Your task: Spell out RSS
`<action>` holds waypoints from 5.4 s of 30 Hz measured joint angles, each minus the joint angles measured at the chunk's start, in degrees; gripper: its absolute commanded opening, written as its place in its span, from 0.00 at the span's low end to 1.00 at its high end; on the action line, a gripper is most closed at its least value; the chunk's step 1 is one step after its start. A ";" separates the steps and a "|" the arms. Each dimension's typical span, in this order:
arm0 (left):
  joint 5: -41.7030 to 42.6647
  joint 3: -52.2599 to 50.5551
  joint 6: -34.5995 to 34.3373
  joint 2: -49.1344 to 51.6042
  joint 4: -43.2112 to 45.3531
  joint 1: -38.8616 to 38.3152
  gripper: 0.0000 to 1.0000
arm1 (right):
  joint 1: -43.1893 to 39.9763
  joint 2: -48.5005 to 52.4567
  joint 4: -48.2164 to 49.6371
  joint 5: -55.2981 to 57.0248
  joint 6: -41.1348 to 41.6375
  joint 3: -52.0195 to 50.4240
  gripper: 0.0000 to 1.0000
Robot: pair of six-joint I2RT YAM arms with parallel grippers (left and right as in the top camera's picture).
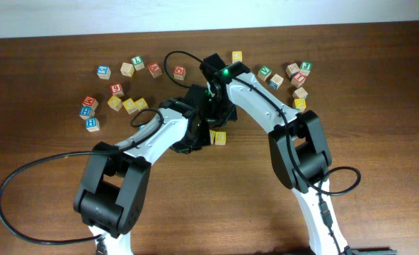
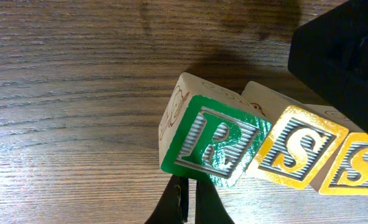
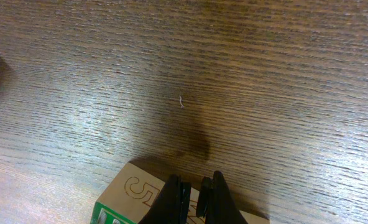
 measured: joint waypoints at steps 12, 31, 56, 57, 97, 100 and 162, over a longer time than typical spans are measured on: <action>0.22 -0.11 -0.02 0.00 1.20 -0.13 0.00 | -0.35 0.00 -0.39 -0.20 -0.39 0.26 0.04; 0.76 0.17 2.47 -10.05 1.70 4.74 0.00 | -3.89 0.02 -10.12 -2.23 -3.04 7.08 0.04; 5.88 0.50 6.05 0.46 7.08 8.98 0.00 | -6.91 0.02 -18.71 2.32 -4.44 2.23 0.04; 6.40 0.50 6.08 0.46 6.95 8.87 0.00 | -6.64 0.02 -18.62 2.19 -4.44 2.03 0.04; 7.69 0.50 6.29 0.46 1.81 6.95 0.00 | -4.96 0.02 -14.75 1.53 -4.70 1.73 0.04; 7.52 0.50 6.29 0.33 0.98 7.93 0.00 | -4.96 0.02 -14.99 1.51 -4.66 1.75 0.04; 1.60 0.46 0.68 -4.46 -0.70 1.92 0.00 | -4.96 0.02 -14.99 1.51 -4.68 1.75 0.04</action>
